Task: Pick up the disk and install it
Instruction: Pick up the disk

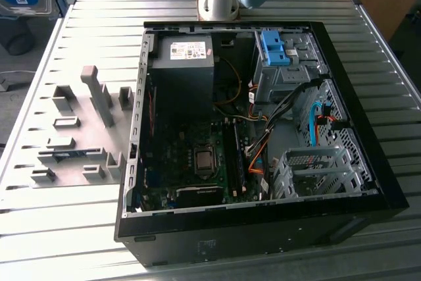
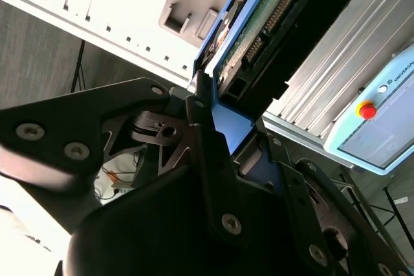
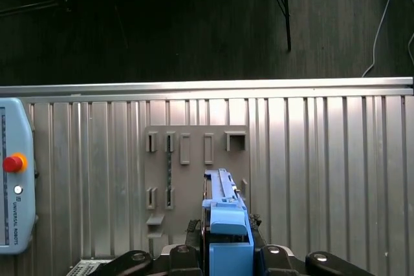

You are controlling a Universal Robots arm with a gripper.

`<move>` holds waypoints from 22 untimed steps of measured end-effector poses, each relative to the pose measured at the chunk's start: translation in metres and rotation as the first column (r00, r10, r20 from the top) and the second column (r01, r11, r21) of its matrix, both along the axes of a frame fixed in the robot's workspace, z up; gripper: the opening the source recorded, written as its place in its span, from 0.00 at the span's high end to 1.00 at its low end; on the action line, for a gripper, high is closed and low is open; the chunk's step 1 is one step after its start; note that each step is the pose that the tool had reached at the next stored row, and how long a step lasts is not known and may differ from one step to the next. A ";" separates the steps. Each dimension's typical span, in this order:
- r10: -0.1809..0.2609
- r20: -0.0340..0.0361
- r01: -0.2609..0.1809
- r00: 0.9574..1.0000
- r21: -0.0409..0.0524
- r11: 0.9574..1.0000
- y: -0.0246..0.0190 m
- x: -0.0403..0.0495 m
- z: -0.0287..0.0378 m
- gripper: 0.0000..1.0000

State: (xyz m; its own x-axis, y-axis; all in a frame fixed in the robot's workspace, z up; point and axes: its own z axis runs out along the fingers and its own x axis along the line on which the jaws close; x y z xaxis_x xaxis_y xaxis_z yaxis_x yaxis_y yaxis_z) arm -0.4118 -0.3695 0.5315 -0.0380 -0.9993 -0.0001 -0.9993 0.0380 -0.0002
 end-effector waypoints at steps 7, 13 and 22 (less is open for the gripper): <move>0.000 0.000 0.000 1.000 0.000 1.000 0.0000 0.0114 0.0000 0.64; 0.000 0.000 0.000 1.000 0.000 1.000 0.0000 0.0193 0.0000 0.64; 0.000 0.000 0.000 1.000 0.000 1.000 0.0000 0.0300 0.0000 0.64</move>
